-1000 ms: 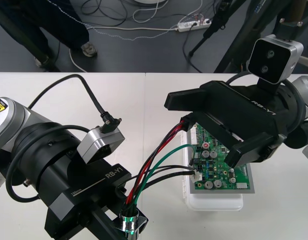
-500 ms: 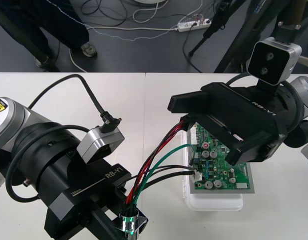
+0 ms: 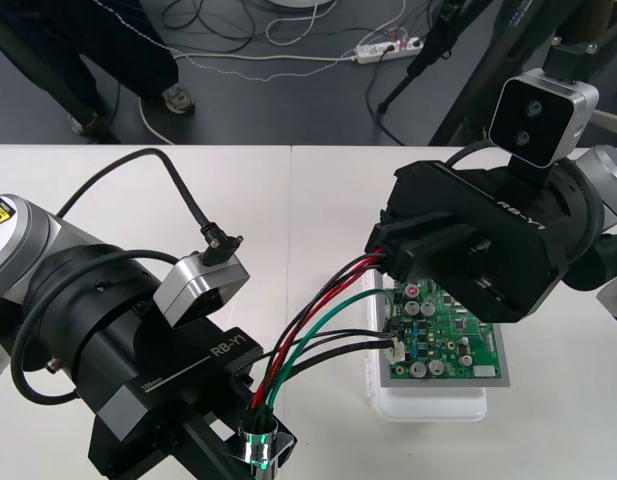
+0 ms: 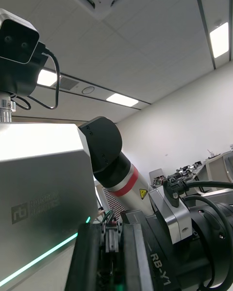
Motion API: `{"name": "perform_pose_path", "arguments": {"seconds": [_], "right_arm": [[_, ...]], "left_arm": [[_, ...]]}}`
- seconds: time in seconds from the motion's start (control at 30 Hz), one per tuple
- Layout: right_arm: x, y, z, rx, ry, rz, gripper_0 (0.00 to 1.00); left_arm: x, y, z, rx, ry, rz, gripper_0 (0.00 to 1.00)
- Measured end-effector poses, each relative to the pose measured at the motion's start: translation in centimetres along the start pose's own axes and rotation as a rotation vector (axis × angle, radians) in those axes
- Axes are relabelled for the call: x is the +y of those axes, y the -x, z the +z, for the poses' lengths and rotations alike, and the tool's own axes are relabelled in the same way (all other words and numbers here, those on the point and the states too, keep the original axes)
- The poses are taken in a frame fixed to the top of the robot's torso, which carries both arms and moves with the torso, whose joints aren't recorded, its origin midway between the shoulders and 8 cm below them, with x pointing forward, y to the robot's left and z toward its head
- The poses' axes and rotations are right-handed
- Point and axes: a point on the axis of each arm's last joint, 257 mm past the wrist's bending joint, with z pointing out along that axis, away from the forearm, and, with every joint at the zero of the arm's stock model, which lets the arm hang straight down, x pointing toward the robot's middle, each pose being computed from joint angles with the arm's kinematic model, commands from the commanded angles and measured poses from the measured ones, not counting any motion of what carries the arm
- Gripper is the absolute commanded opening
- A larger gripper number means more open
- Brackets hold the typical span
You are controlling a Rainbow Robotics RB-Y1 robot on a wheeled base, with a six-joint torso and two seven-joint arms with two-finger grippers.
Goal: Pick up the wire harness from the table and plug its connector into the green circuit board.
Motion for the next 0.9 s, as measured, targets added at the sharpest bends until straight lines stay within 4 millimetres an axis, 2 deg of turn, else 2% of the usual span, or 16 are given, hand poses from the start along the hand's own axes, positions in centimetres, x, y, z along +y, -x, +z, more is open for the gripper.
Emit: {"name": "perform_pose_path", "arguments": {"seconds": [0.4,0.43,0.47,0.5,0.73,0.9], "right_arm": [[0.01,0.03,0.01,-0.001,0.001,0.0,0.0],[0.01,0.04,0.01,-0.002,0.001,0.0,0.0],[0.01,0.04,0.01,-0.002,0.001,0.0,0.0],[0.02,0.06,0.01,-0.002,0.001,0.001,0.0],[0.03,0.1,0.0,-0.004,0.001,0.001,0.0],[0.03,0.11,0.0,-0.004,0.001,0.001,0.0]], "left_arm": [[-0.01,0.02,0.01,-0.001,-0.001,0.0,0.01],[-0.02,0.02,0.01,-0.001,-0.001,0.0,0.25],[-0.03,0.03,0.01,-0.001,-0.001,0.0,0.71],[-0.04,0.04,0.01,-0.001,-0.002,0.0,0.98],[-0.15,0.12,0.01,-0.005,-0.006,0.0,1.0],[0.67,0.16,-0.46,-0.02,0.012,-0.019,1.0]]}}
